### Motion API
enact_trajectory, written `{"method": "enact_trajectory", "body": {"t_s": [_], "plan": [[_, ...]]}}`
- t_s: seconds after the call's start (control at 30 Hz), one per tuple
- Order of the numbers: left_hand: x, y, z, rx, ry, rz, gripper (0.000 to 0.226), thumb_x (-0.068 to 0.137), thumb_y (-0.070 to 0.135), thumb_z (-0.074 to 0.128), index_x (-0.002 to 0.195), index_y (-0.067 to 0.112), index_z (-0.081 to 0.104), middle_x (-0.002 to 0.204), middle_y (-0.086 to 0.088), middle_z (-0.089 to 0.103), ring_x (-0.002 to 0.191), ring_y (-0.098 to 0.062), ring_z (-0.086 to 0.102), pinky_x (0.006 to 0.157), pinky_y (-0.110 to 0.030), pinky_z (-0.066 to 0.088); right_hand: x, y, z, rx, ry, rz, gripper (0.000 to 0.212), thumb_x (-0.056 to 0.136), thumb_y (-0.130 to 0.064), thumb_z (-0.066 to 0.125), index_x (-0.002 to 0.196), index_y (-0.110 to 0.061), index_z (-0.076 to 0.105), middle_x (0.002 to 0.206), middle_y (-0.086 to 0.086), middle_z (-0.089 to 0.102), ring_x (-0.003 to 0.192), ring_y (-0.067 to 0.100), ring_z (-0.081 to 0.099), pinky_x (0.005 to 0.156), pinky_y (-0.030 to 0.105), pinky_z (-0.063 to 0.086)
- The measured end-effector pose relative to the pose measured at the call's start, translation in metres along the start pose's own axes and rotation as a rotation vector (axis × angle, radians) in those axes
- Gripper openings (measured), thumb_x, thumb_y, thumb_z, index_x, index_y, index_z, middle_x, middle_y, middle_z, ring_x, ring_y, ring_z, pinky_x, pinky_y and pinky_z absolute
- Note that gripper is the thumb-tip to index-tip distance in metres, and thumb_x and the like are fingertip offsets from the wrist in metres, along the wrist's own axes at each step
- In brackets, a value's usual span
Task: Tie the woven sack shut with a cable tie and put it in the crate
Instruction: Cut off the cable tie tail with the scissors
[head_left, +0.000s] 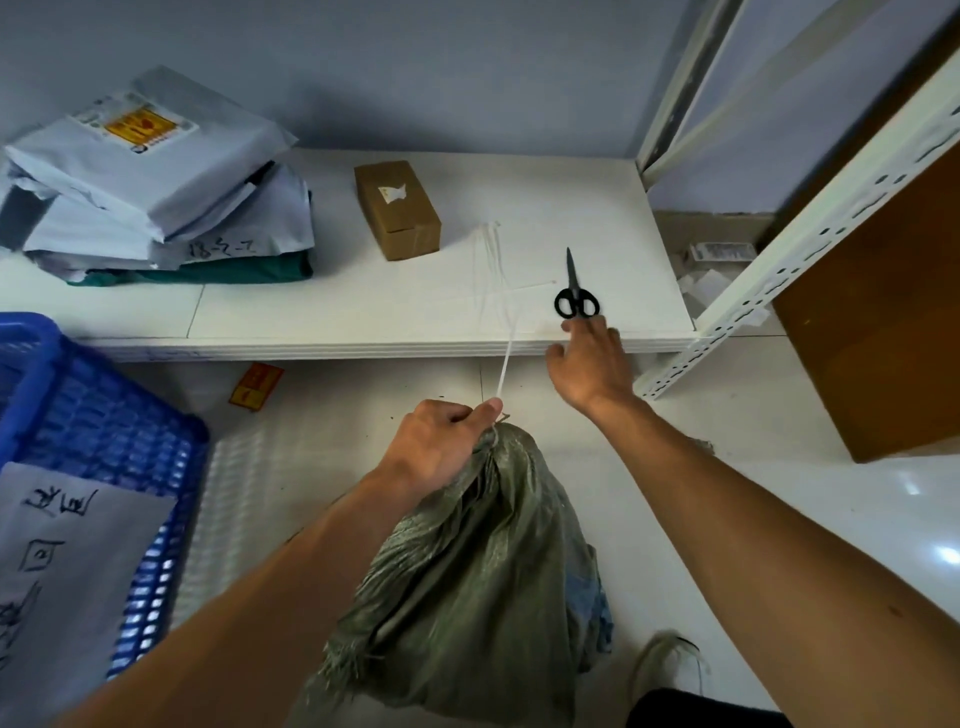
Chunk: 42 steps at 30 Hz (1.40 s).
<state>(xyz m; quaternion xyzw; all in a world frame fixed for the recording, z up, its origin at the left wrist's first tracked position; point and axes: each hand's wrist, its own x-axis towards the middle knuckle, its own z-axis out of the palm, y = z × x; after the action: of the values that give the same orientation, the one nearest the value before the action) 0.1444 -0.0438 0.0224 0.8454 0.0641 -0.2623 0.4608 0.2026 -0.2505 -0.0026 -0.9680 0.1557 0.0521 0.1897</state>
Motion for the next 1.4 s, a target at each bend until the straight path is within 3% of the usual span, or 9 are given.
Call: {"method": "enact_trajectory", "body": {"t_s": [0.27,0.43,0.67,0.87,0.93,1.0,1.03,1.2,1.4], "plan": [[0.011,-0.013,0.004,-0.073,-0.016,0.007,0.060,0.089,0.066,0.058,0.073,0.009,0.062,0.058,0.002,0.048,0.060,-0.015,0.044,0.061,-0.029,0.040,0.040,0.013,0.008,-0.018,-0.146,0.011,0.056,0.104,-0.034,0.041,0.158,-0.024,0.031,0.168,0.005,0.018,0.145,0.035,0.027,0.115,0.047,0.033],[0.014,-0.019,0.002,-0.080,-0.018,-0.012,0.067,0.084,0.073,0.057,0.090,0.008,0.074,0.080,-0.004,0.065,0.074,-0.020,0.064,0.089,-0.037,0.054,0.038,0.017,0.019,-0.144,0.026,-0.041,0.048,0.098,-0.018,0.055,0.145,-0.012,0.046,0.140,0.018,0.040,0.125,0.037,0.047,0.094,0.044,0.047],[0.006,-0.014,-0.005,-0.070,-0.004,-0.018,0.057,0.087,0.069,0.058,0.100,0.017,0.078,0.094,0.000,0.074,0.092,-0.019,0.070,0.093,-0.034,0.051,0.025,0.024,0.026,-0.186,0.056,-0.061,0.033,0.098,-0.010,0.055,0.131,-0.013,0.055,0.120,0.022,0.054,0.104,0.045,0.061,0.082,0.044,0.050],[-0.012,-0.008,-0.014,-0.038,-0.033,-0.003,0.053,0.092,0.064,0.056,0.091,0.014,0.074,0.035,0.006,0.042,0.053,-0.016,0.053,0.075,-0.029,0.044,0.008,0.021,0.015,0.059,0.051,-0.020,0.023,0.100,-0.027,0.053,0.117,-0.013,0.060,0.115,0.018,0.065,0.109,0.039,0.060,0.085,0.037,0.043],[-0.018,-0.008,-0.015,-0.050,-0.038,0.024,0.061,0.093,0.062,0.056,0.101,0.003,0.066,0.084,0.014,0.047,0.079,-0.018,0.064,0.079,-0.031,0.046,0.001,0.018,0.009,0.118,0.075,0.012,0.027,0.104,-0.033,0.048,0.112,-0.010,0.062,0.111,0.019,0.069,0.110,0.040,0.060,0.083,0.039,0.044],[-0.025,-0.009,-0.018,-0.067,-0.021,0.020,0.063,0.092,0.063,0.056,0.100,0.002,0.065,0.083,0.018,0.036,0.083,-0.012,0.062,0.074,-0.031,0.046,-0.007,0.013,0.002,0.213,0.103,0.088,0.028,0.105,-0.035,0.048,0.108,-0.012,0.063,0.109,0.017,0.071,0.109,0.039,0.062,0.087,0.039,0.047],[-0.029,-0.010,-0.020,-0.073,-0.026,-0.010,0.062,0.090,0.066,0.057,0.094,0.005,0.069,0.067,0.020,0.031,0.044,-0.010,0.042,0.069,-0.030,0.046,-0.013,0.009,-0.002,0.278,0.094,0.132,0.025,0.104,-0.036,0.049,0.101,-0.015,0.063,0.105,0.015,0.073,0.105,0.038,0.065,0.088,0.039,0.050],[-0.060,-0.011,-0.029,-0.209,-0.062,-0.133,0.068,0.080,0.070,0.064,0.091,0.003,0.074,0.084,-0.005,0.076,0.078,-0.023,0.072,0.089,-0.044,0.058,-0.047,-0.001,-0.019,0.587,0.021,0.275,0.026,0.094,-0.033,0.067,0.095,-0.008,0.058,0.079,0.013,0.070,0.056,0.030,0.070,0.070,0.049,0.062],[-0.135,-0.009,-0.037,-0.294,-0.161,-0.219,0.047,0.079,0.054,0.077,0.108,0.018,0.072,0.108,0.004,0.071,0.103,-0.017,0.064,0.097,-0.032,0.047,-0.148,-0.019,-0.045,0.696,-0.198,0.282,0.014,0.093,-0.012,0.066,0.096,-0.010,0.052,0.083,0.017,0.067,0.058,0.023,0.066,0.052,0.028,0.047]]}}
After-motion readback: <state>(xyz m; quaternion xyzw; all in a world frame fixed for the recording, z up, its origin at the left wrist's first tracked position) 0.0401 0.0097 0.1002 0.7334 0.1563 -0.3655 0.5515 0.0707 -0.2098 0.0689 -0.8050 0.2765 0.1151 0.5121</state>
